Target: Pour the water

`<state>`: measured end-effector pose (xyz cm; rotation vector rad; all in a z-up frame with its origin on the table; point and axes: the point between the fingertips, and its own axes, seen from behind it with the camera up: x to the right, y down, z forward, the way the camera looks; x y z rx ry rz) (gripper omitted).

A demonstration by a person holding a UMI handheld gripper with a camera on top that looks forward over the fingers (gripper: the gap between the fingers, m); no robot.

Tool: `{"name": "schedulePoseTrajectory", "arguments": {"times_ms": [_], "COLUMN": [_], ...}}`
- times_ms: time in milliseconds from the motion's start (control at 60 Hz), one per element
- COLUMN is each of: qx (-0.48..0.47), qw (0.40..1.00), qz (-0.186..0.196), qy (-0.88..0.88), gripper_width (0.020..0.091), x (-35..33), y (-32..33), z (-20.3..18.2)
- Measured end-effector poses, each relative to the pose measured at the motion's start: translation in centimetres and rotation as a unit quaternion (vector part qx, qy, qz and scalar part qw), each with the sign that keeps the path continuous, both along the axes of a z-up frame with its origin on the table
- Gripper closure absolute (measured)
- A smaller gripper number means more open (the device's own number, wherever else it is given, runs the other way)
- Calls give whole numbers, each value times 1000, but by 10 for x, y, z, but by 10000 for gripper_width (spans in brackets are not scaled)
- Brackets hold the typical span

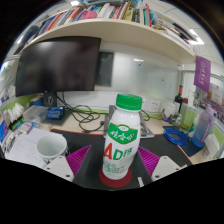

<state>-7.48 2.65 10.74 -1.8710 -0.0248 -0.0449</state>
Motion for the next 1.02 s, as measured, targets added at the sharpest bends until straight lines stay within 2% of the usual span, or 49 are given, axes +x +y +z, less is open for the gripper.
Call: {"name": "schedulePoseTrajectory", "arguments": {"times_ms": [183, 267, 350, 467, 600, 733, 1017], "qx": [-88, -129, -164, -191, -201, -202, -198], "qw": [996, 991, 986, 980, 979, 978, 979], "qz": [23, 15, -13, -37, -23, -25, -1], "qy": [-4, -19, -10, 31, 38, 54, 52], "gripper_width": [258, 262, 261, 263, 260, 265, 274], "x": [-2, 13, 29, 30, 15, 4, -30], "y": [-55, -93, -131, -165, -177, -184, -203], "z": [-22, -24, -22, 1, 33, 63, 94]}}
